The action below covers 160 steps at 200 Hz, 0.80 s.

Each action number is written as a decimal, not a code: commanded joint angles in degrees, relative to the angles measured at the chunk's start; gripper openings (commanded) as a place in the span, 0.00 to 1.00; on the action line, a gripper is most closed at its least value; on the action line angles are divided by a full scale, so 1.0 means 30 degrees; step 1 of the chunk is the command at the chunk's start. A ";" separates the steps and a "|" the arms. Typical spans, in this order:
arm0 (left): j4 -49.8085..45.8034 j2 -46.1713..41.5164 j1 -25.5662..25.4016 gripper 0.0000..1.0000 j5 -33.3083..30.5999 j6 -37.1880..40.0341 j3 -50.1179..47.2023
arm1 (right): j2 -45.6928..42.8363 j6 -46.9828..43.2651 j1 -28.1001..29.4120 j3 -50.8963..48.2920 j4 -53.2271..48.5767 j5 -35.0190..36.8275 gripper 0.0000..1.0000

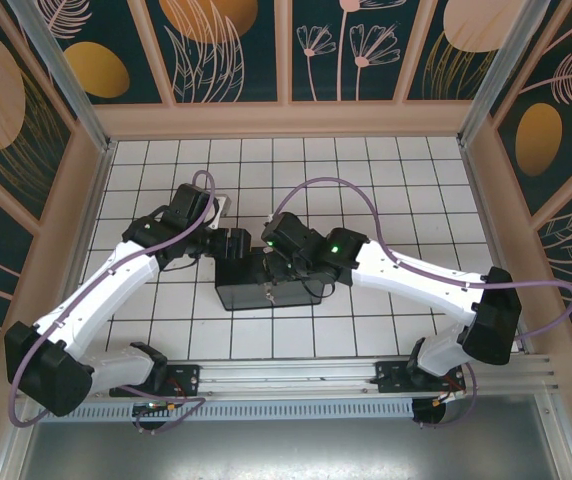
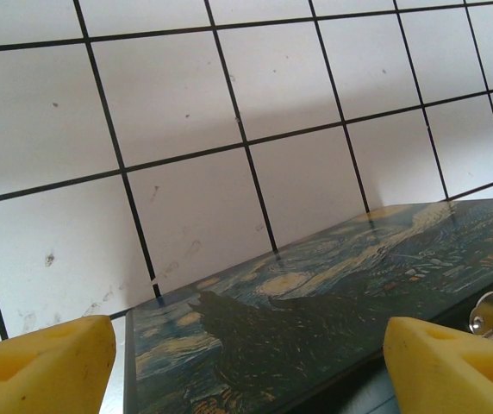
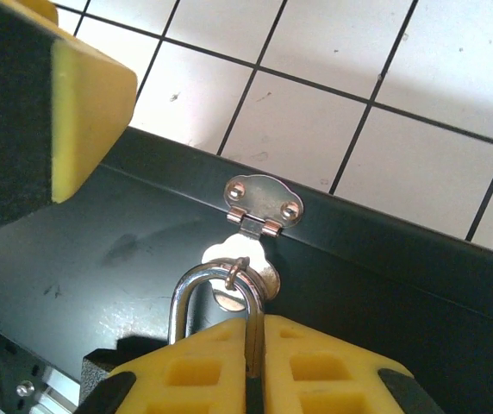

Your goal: Unlock the padlock with the key

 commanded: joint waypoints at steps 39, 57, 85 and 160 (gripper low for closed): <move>0.0378 0.0484 -0.0107 0.81 0.0312 0.0425 -0.0023 | -0.1223 -0.7096 -0.0175 -0.1199 0.1877 -0.0086 0.07; 0.0457 0.0545 -0.0085 0.81 0.0468 0.0399 -0.0085 | -0.1219 -0.8683 -0.0712 -0.1462 0.2245 -0.0563 0.07; 0.0482 0.0706 -0.0075 0.81 0.0624 0.0348 0.0031 | -0.1567 -1.1557 -0.1291 -0.1908 0.3283 -0.1708 0.08; 0.0953 0.1123 -0.0078 0.79 0.1457 0.0025 -0.0247 | -0.1091 -1.8623 -0.2400 -0.1578 0.4380 -0.5640 0.08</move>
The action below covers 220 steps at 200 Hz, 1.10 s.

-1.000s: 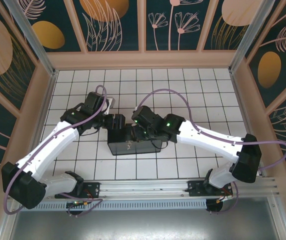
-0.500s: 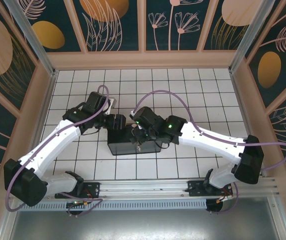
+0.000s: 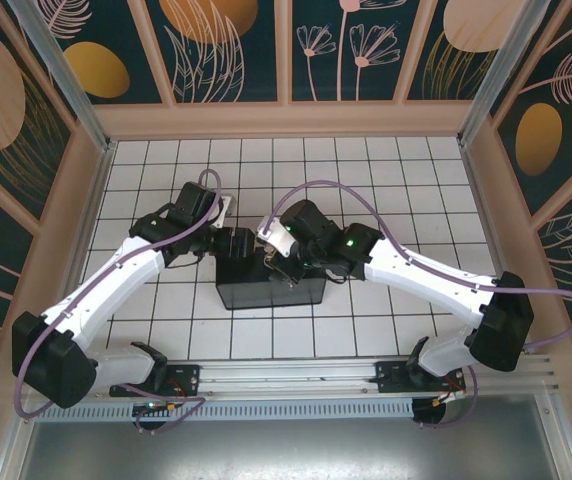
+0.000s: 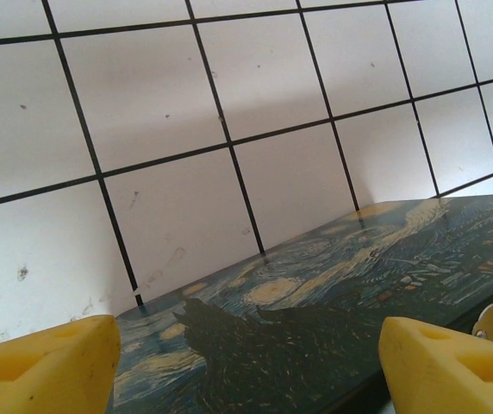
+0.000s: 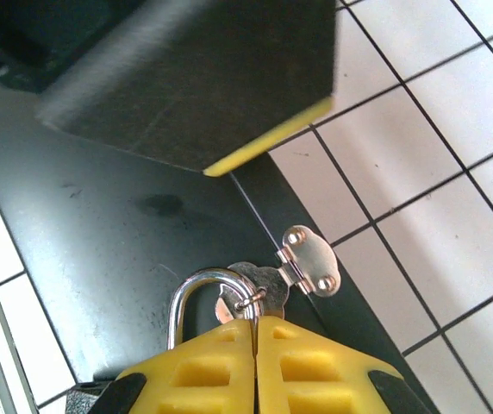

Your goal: Unlock the padlock with the key

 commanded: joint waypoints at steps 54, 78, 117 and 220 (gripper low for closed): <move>0.0557 0.0546 -0.0082 0.79 0.0993 -0.0238 -0.0395 | 0.0048 -0.8992 -0.2165 0.0125 0.2024 -0.5928 0.11; 0.0437 0.0749 -0.0091 0.79 0.0733 -0.0291 -0.0148 | 0.0695 -1.0253 -0.2915 0.0537 0.2006 -0.6462 0.27; 0.0527 0.0758 -0.0093 0.79 0.0402 -0.0648 -0.0100 | 0.0412 -0.9483 -0.3372 0.1604 0.1457 -0.5544 0.37; 0.0437 0.1441 0.0938 0.81 0.0970 0.0219 0.1668 | -0.7130 -0.2290 -0.0570 -0.4986 0.3254 -0.2806 0.55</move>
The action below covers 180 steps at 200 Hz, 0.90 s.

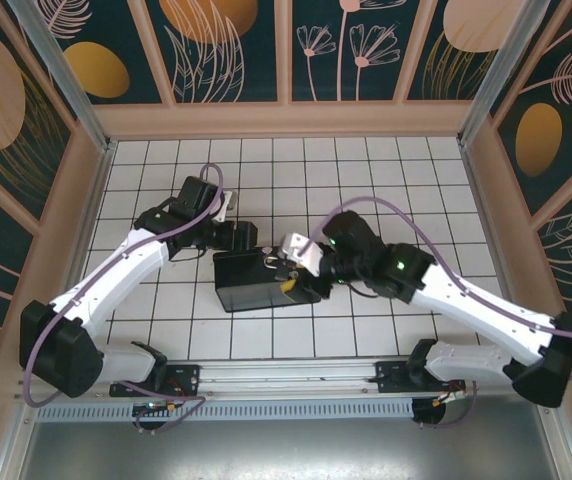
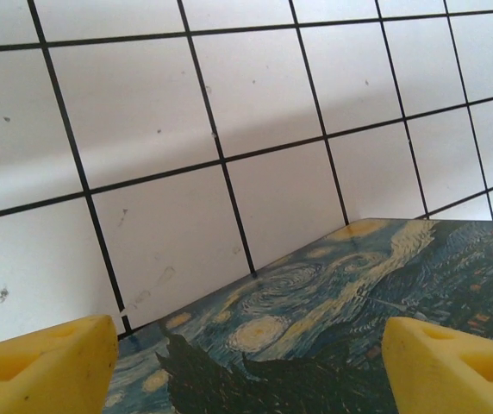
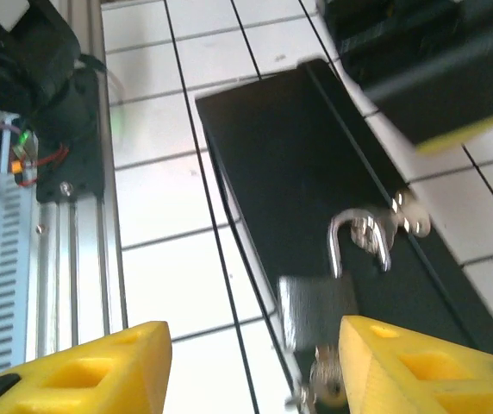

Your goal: Unlock the padlock with the key

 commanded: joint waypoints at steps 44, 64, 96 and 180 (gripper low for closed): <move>-0.0833 0.0623 0.0904 0.82 0.0461 0.1118 0.2067 | 0.1393 -0.4622 -0.1806 -0.0088 0.1608 -0.0405 0.55; -0.0943 0.0598 0.1145 0.82 0.0571 0.1166 0.2109 | 0.1878 -0.5462 -0.2296 0.0384 0.1281 -0.1343 0.55; -0.1063 0.0622 0.1569 0.82 0.0562 0.1273 0.1938 | 0.2364 -0.5414 -0.2483 0.1023 0.0459 -0.2880 0.55; -0.1238 0.0627 0.1930 0.82 0.0342 0.1551 0.1939 | 0.3325 -0.5474 -0.2322 0.1728 -0.0920 -0.3143 0.56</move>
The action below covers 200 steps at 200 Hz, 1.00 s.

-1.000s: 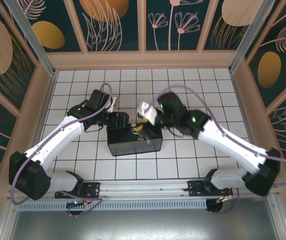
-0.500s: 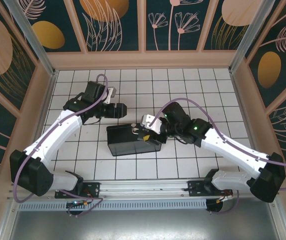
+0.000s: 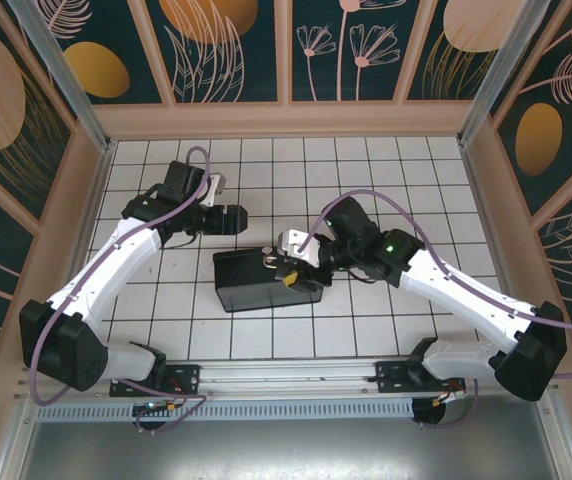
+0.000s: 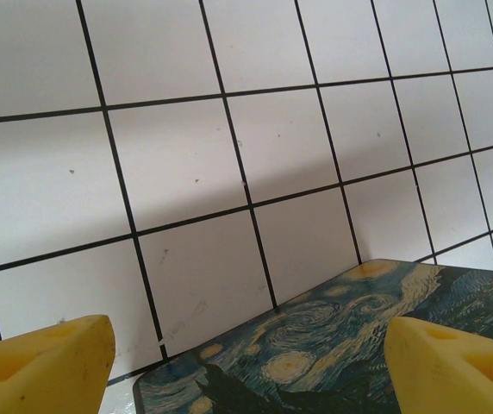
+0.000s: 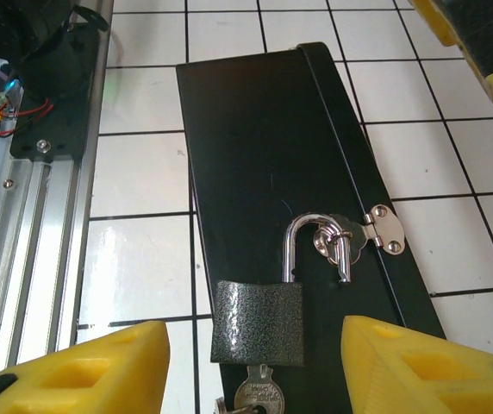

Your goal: Unlock the padlock with the key

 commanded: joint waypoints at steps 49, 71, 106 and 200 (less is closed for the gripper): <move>-0.0470 0.0099 0.0161 0.82 -0.0002 0.0545 -0.0007 | 0.1813 -0.1128 0.0190 0.1604 -0.1808 0.0426 0.56; -0.0450 0.0040 0.0162 0.82 -0.0035 0.0523 -0.0102 | 0.2032 -0.1195 0.0265 0.1780 -0.1965 0.0439 0.56; -0.0476 -0.0024 0.0162 0.82 -0.0109 0.0604 -0.0073 | 0.2506 -0.1371 0.0280 0.2053 -0.2914 0.0359 0.54; -0.0455 -0.0109 0.0191 0.81 -0.0226 0.0631 -0.0233 | 0.3376 -0.1851 0.0544 0.2713 -0.3642 0.0244 0.44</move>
